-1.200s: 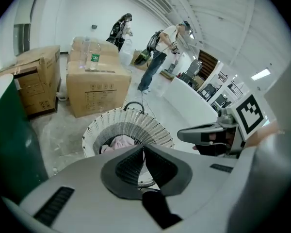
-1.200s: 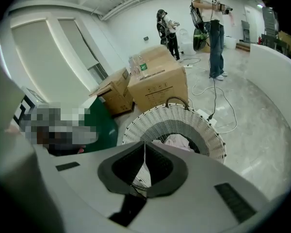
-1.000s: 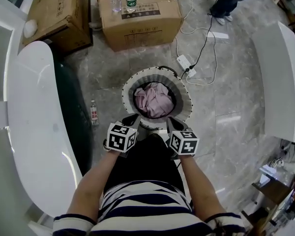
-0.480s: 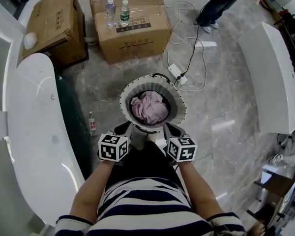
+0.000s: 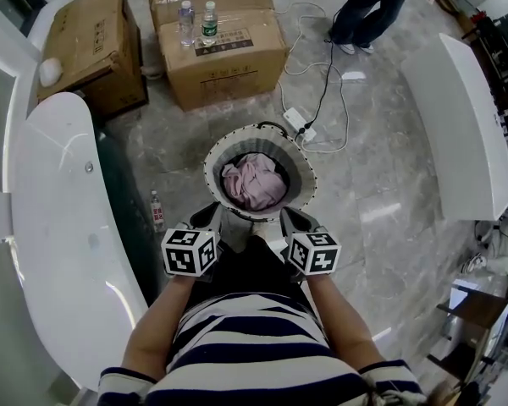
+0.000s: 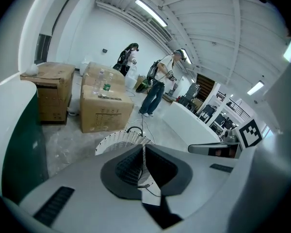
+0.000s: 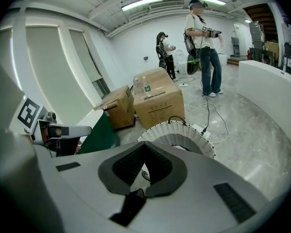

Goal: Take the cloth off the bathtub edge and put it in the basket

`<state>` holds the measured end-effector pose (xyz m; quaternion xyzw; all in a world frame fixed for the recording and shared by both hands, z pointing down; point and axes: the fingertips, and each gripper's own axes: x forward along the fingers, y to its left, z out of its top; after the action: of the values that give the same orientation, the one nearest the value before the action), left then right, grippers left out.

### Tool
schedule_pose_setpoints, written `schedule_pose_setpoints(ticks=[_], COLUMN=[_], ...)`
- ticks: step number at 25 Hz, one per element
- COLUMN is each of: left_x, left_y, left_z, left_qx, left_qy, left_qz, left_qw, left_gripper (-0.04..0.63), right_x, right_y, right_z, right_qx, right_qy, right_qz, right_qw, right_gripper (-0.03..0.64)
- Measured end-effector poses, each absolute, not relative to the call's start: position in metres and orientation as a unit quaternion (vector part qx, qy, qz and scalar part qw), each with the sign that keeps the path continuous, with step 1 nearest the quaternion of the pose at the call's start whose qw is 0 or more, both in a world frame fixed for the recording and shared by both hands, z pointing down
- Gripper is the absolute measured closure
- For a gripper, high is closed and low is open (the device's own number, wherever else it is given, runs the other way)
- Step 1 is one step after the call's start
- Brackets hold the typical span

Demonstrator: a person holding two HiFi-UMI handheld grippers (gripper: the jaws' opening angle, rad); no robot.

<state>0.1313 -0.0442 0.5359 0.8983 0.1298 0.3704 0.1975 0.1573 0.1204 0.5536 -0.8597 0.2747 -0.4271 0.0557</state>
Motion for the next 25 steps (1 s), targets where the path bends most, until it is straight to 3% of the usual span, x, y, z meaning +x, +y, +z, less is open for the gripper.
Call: schedule_pose_setpoints(ticks=[25], left_x=[0.121], left_y=[-0.052], left_z=[0.532], left_qx=[0.9], left_qy=[0.117], left_qz=[0.365], left_qw=[0.208], left_gripper=[0.565], right_x=[0.157], right_y=[0.111], right_z=[0.547], right_qx=[-0.862], right_qy=[0.281], right_qz=[-0.416], right_qw=[0.066], right_gripper=[0.591])
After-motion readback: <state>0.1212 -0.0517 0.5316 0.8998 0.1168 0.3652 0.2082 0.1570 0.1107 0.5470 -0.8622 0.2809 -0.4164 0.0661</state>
